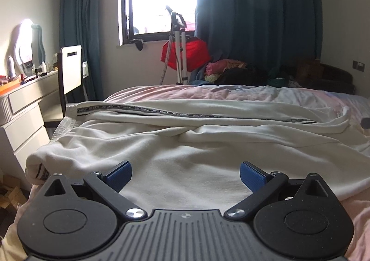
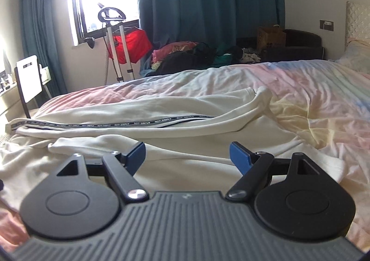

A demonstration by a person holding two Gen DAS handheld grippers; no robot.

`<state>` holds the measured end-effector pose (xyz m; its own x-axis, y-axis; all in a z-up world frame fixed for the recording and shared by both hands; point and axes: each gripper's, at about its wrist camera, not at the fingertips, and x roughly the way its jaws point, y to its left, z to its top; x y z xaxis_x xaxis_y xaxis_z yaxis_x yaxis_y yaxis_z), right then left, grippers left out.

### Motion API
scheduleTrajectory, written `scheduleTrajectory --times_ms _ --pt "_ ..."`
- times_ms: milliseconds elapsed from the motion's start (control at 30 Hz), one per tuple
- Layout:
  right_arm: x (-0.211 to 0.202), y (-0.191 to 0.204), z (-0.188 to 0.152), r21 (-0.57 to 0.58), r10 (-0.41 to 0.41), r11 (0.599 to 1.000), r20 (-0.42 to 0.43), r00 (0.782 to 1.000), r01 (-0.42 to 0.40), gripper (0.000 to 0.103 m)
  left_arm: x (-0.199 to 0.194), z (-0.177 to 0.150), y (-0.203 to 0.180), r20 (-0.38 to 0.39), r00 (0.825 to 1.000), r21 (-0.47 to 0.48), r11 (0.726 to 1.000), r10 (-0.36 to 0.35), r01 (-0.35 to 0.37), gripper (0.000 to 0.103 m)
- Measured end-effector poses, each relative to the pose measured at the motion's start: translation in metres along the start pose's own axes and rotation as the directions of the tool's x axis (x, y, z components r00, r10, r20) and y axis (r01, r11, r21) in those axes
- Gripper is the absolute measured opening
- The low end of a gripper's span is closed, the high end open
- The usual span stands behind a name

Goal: Fold clothes

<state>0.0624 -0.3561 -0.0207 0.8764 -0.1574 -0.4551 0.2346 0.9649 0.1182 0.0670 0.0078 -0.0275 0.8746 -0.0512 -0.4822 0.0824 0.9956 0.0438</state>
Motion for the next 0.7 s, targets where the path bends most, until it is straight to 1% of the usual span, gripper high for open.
scheduleTrajectory --times_ms 67,100,133,167,233,300,333,367,400,433,467,500,533,567,633,667,700 --pt "0.004 -0.006 -0.002 0.016 -0.033 0.999 -0.002 0.999 0.033 0.083 0.006 0.004 0.020 -0.055 0.997 -0.055 0.997 0.046 -0.049 0.101" --pt "0.005 -0.010 -0.002 0.037 -0.044 0.998 -0.007 0.999 0.044 0.090 0.010 0.006 0.031 -0.084 0.994 -0.083 0.994 0.068 -0.075 0.101" --pt "0.006 -0.015 -0.002 0.066 -0.046 0.997 -0.011 0.999 0.047 0.094 0.013 0.009 0.044 -0.117 0.989 -0.116 0.988 0.089 -0.103 0.101" --pt "0.007 -0.022 -0.001 0.104 -0.041 0.994 -0.012 0.999 0.042 0.103 0.015 0.012 0.058 -0.145 0.984 -0.151 0.981 0.102 -0.124 0.101" --pt "0.006 -0.041 -0.004 0.207 -0.073 0.976 -0.011 0.997 0.074 0.103 0.021 0.019 0.088 -0.202 0.972 -0.223 0.961 0.121 -0.166 0.103" --pt "0.005 -0.063 -0.007 0.317 -0.119 0.941 -0.012 0.993 0.117 0.103 0.027 0.023 0.121 -0.254 0.961 -0.321 0.928 0.105 -0.187 0.103" --pt "0.004 -0.074 -0.008 0.371 -0.142 0.918 -0.015 0.990 0.137 0.103 0.030 0.024 0.138 -0.281 0.955 -0.373 0.907 0.093 -0.198 0.103" --pt "0.003 -0.085 -0.010 0.423 -0.165 0.892 -0.019 0.986 0.157 0.103 0.035 0.023 0.155 -0.307 0.949 -0.439 0.875 0.070 -0.206 0.103" --pt "0.002 -0.096 -0.012 0.474 -0.187 0.863 -0.024 0.982 0.176 0.103 0.039 0.021 0.171 -0.327 0.944 -0.501 0.840 0.043 -0.211 0.103" --pt "0.001 -0.107 -0.013 0.523 -0.208 0.830 -0.031 0.978 0.194 0.103 0.044 0.018 0.188 -0.343 0.939 -0.564 0.797 0.014 -0.217 0.103" --pt "0.000 -0.117 -0.015 0.570 -0.230 0.794 -0.039 0.972 0.210 0.103 0.049 0.012 0.207 -0.348 0.937 -0.636 0.740 -0.024 -0.218 0.102" --pt "-0.001 -0.132 -0.020 0.631 -0.256 0.740 -0.056 0.965 0.233 0.103 0.053 0.005 0.222 -0.332 0.941 -0.703 0.683 -0.071 -0.197 0.101" --pt "-0.001 -0.147 -0.027 0.682 -0.278 0.684 -0.081 0.957 0.257 0.103 0.056 -0.003 0.235 -0.302 0.946 -0.769 0.617 -0.119 -0.168 0.100" --pt "-0.001 -0.160 -0.034 0.712 -0.292 0.646 -0.104 0.951 0.276 0.103 0.059 -0.012 0.247 -0.274 0.950 -0.826 0.542 -0.151 -0.152 0.100" --pt "0.000 -0.184 -0.047 0.764 -0.314 0.564 -0.151 0.937 0.313 0.101 0.063 -0.030 0.270 -0.211 0.957 -0.916 0.383 -0.200 -0.122 0.098" --pt "0.003 -0.195 -0.053 0.779 -0.315 0.539 -0.165 0.935 0.319 0.099 0.063 -0.037 0.280 -0.193 0.962 -0.938 0.323 -0.196 -0.122 0.095" --pt "0.008 -0.203 -0.057 0.778 -0.306 0.543 -0.166 0.938 0.315 0.092 0.062 -0.042 0.288 -0.175 0.968 -0.951 0.285 -0.179 -0.119 0.094"
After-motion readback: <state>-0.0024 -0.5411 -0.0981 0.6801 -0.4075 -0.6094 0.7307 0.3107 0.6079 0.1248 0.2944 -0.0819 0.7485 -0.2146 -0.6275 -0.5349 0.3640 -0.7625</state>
